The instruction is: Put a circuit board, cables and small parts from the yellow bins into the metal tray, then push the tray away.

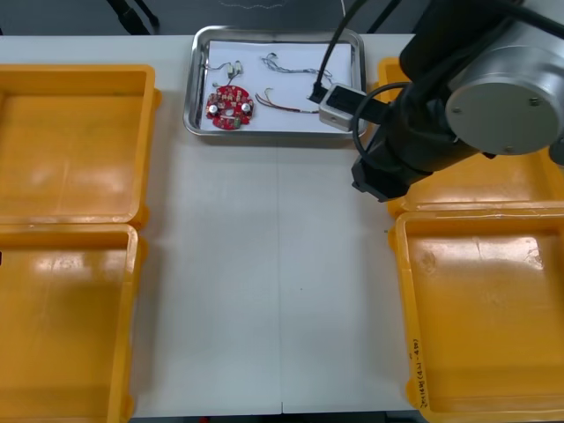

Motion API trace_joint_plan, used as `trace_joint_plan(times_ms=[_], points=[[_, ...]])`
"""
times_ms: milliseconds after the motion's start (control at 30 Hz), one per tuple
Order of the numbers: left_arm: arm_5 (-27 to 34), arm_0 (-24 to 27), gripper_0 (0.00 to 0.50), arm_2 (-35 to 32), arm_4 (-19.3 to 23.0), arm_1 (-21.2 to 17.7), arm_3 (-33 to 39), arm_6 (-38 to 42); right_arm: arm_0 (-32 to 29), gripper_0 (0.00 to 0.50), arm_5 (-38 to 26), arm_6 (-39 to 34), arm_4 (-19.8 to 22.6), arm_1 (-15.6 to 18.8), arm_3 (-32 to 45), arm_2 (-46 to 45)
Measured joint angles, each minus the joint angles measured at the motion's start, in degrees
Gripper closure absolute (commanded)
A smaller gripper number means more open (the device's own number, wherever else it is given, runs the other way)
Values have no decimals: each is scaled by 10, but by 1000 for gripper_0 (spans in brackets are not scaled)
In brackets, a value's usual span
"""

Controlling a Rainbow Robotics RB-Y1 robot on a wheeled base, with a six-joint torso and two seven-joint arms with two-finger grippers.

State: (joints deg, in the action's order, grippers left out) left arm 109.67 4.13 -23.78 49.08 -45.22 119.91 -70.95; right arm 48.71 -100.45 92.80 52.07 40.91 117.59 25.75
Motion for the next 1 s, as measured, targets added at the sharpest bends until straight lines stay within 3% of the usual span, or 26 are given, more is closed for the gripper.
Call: trace_joint_plan(times_ms=[567,1000], points=[[0,0,0,0,0,0,0,0,-152,0,-92,-35,21,77,92,-182],[0,0,0,0,0,0,0,0,-277,0,-93,-70,34,83,110,-325]])
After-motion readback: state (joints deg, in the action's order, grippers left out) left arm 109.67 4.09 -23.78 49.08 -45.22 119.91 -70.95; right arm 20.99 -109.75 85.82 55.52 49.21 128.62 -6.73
